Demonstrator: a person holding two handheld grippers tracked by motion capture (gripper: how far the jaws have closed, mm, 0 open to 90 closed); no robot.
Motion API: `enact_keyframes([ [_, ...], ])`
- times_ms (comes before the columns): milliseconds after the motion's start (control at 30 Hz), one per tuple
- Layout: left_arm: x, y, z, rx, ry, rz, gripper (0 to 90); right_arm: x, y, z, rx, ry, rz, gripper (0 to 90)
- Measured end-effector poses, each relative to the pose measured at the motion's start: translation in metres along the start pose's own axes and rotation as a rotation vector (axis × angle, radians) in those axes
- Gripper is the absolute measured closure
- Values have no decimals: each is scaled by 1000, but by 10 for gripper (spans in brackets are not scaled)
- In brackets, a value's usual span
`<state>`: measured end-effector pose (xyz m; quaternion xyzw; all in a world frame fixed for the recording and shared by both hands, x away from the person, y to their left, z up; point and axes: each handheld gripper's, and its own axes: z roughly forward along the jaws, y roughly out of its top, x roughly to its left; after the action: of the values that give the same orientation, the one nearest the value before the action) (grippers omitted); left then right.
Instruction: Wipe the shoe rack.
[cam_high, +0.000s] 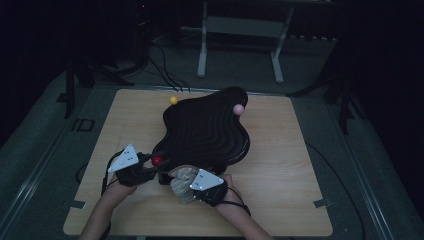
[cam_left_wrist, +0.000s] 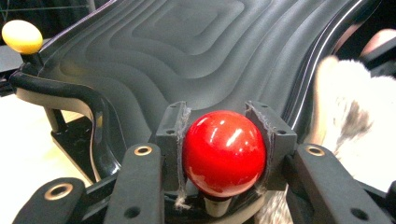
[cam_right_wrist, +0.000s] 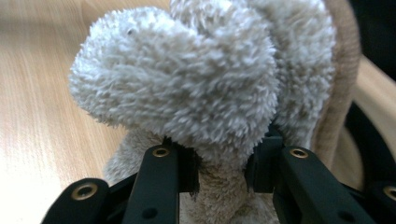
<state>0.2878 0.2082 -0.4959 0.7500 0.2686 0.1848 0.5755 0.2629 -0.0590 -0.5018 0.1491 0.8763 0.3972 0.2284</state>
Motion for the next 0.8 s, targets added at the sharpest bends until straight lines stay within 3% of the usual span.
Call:
enact_keyframes([
  [133, -1, 0, 0, 0, 10, 2, 599, 3, -8, 4, 10, 7, 15, 698],
  [300, -1, 0, 0, -4, 13, 2, 599, -1, -17, -13, -23, 9, 47, 698],
  [500, -1, -1, 0, -8, 12, 0, 598, -21, -43, -24, 10, -1, 124, 698],
  [633, -1, -1, 0, -8, 12, -1, 597, -36, -63, -25, 37, -9, 222, 698],
  [800, 0, -1, 0, -11, 6, -6, 598, -61, -68, -34, -18, -67, 278, 698],
])
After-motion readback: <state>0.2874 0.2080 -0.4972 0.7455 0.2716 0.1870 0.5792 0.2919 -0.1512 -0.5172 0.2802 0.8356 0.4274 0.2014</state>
